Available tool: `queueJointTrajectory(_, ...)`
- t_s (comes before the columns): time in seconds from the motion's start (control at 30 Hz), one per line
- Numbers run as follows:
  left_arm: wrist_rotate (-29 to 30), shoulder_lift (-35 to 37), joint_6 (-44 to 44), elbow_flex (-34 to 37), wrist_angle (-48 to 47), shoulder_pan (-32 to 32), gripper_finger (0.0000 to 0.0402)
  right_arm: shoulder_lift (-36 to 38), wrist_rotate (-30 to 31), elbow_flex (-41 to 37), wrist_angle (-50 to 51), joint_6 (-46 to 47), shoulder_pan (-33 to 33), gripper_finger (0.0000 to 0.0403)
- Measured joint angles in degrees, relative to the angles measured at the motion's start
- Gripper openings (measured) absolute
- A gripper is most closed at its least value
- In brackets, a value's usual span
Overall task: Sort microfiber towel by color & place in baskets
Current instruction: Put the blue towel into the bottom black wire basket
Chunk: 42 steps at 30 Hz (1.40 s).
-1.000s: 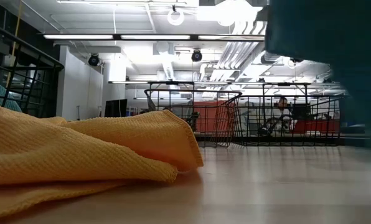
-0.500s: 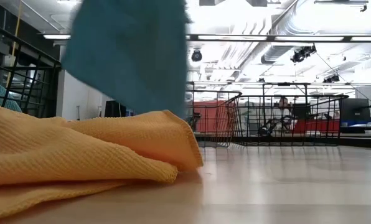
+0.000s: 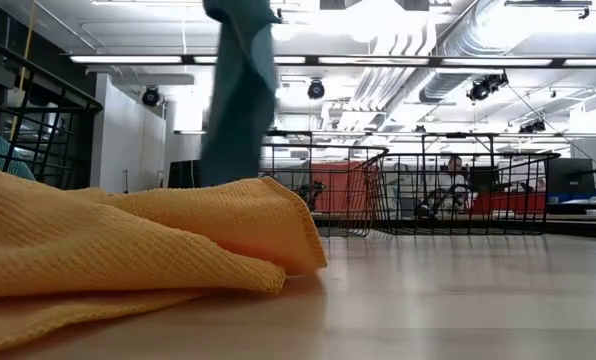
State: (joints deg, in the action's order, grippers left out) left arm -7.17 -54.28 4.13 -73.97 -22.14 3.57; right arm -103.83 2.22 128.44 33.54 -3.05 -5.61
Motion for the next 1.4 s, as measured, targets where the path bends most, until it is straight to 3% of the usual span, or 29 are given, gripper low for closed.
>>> queueJointTrajectory(0.27,-0.8,-7.8,-0.5,0.0,7.6,-3.3,0.0259,0.0,-5.3,0.0,0.7,-2.2,0.4,0.0000)
queueJointTrajectory(0.47,-8.2,-10.8,3.5,0.0,13.6,-3.7,0.0281,0.0,-5.7,0.1,2.4,-3.7,0.4,0.0000)
queueJointTrajectory(0.97,-10.5,-16.8,6.3,0.0,16.1,-4.5,0.0283,0.0,-9.2,0.2,-0.3,-7.5,0.4,0.0000)
queueJointTrajectory(1.4,-10.2,-17.9,6.2,0.0,9.7,-4.5,0.0282,2.1,-9.2,0.2,-1.8,-8.0,0.4,0.0000)
